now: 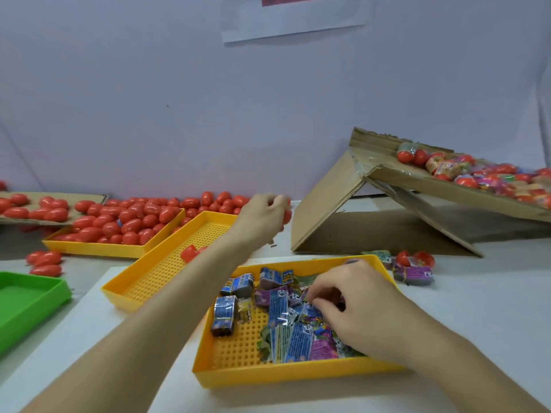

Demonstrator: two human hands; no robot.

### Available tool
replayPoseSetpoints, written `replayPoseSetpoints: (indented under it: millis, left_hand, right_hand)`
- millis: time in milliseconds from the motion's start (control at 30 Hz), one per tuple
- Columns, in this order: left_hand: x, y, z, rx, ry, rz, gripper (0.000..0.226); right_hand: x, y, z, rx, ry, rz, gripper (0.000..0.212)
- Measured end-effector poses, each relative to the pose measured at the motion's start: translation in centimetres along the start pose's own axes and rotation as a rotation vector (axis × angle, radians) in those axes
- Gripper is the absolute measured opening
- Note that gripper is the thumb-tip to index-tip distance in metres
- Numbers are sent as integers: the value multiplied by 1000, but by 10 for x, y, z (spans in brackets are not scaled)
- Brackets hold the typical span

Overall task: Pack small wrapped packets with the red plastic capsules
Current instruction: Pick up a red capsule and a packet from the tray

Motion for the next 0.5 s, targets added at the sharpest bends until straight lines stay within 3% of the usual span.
replayPoseSetpoints:
  millis: [167, 500]
  left_hand:
    - [-65, -13, -5, -298, -76, 44, 40]
    - [-97, 0, -18, -344, -110, 4, 41]
  right_hand:
    - [-4, 6, 1, -41, 46, -2, 17]
    - [-5, 7, -2, -44, -23, -3, 9]
Point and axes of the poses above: each hand's wrist, its own x-axis towards the middle knuckle, its own z-axis out of the back of the hand, y = z × x, the point moved 3 cm from there along x, towards the middle knuckle, and after that the axes turned 7 degrees about -z, right-handed, at the moved point
